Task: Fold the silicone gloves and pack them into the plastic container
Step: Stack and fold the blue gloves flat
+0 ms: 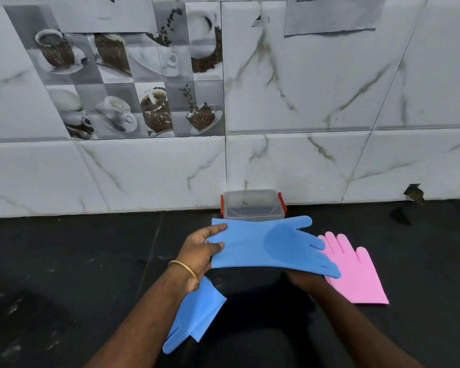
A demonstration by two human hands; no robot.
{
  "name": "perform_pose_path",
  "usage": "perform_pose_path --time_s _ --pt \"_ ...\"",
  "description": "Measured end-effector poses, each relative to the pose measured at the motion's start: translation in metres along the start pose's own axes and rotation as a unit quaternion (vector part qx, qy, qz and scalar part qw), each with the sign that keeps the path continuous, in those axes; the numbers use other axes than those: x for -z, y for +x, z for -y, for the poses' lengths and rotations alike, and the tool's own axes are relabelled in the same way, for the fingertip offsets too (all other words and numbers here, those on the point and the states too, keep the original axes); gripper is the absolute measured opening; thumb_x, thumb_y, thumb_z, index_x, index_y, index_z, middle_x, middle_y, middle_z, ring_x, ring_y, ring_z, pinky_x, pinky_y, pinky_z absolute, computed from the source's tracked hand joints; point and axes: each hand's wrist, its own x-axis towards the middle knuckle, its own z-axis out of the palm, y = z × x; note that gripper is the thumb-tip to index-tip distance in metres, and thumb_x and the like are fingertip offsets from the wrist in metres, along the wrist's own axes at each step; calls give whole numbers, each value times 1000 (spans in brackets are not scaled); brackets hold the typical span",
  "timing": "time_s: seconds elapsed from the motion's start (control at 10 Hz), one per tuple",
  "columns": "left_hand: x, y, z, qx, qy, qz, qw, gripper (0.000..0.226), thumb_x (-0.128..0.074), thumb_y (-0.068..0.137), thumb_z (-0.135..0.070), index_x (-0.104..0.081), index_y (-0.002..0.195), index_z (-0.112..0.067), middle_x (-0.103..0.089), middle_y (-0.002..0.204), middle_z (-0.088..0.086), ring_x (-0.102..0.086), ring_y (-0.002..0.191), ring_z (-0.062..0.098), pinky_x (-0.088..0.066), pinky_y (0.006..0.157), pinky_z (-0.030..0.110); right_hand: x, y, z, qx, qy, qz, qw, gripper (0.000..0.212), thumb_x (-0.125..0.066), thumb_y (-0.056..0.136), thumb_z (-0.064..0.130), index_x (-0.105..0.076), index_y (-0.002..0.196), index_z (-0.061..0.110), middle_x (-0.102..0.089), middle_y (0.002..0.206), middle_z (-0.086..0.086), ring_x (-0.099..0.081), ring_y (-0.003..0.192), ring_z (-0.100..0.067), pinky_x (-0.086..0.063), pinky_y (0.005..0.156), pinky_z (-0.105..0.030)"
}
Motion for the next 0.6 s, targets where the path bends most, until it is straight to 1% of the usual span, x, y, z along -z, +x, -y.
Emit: perform_pose_path --time_s 0.1,0.2,0.3,0.4,0.5,0.6 --pt "11 1 19 18 -2 4 1000 40 -56 89 9 -68 115 -18 -75 106 12 -72 97 28 -60 72 30 1 -2 -13 -1 196 56 979 27 -44 101 10 -53 126 4 -47 144 -26 -45 134 -40 -33 115 -48" --pt "18 2 37 37 -3 10 999 41 -56 89 9 -69 114 -19 -74 107 12 -71 99 27 -60 79 33 -2 5 -33 7 416 176 892 28 -45 97 -6 -59 112 13 -59 130 -12 -62 111 -27 -57 90 -40" --pt "25 3 53 60 -25 3 998 41 -54 89 11 -69 114 -17 -73 109 14 -71 100 28 -61 79 35 -6 -5 -30 -59 644 185 740 25 -40 103 17 -58 120 23 -70 113 -3 -69 95 -19 -62 76 -35" --pt "33 3 67 81 -22 -9 996 40 -54 89 10 -68 114 -17 -74 107 13 -72 96 28 -61 70 34 -8 -7 -38 -119 714 152 673 23 -45 97 27 -57 116 28 -74 95 5 -69 86 -12 -59 75 -29" --pt "42 6 80 99 -3 -31 995 39 -55 89 9 -67 115 -17 -72 111 15 -71 97 31 -60 81 44 -2 -5 -45 -151 752 157 622 29 -52 87 32 -55 116 30 -71 84 10 -66 85 -7 -54 77 -26" --pt "47 8 91 104 36 -40 993 43 -56 88 10 -65 119 -18 -71 111 16 -71 96 32 -57 88 49 -5 -1 -51 -159 722 138 660 58 -46 86 68 -68 111 21 -76 101 -6 -69 97 -24 -52 89 -43"
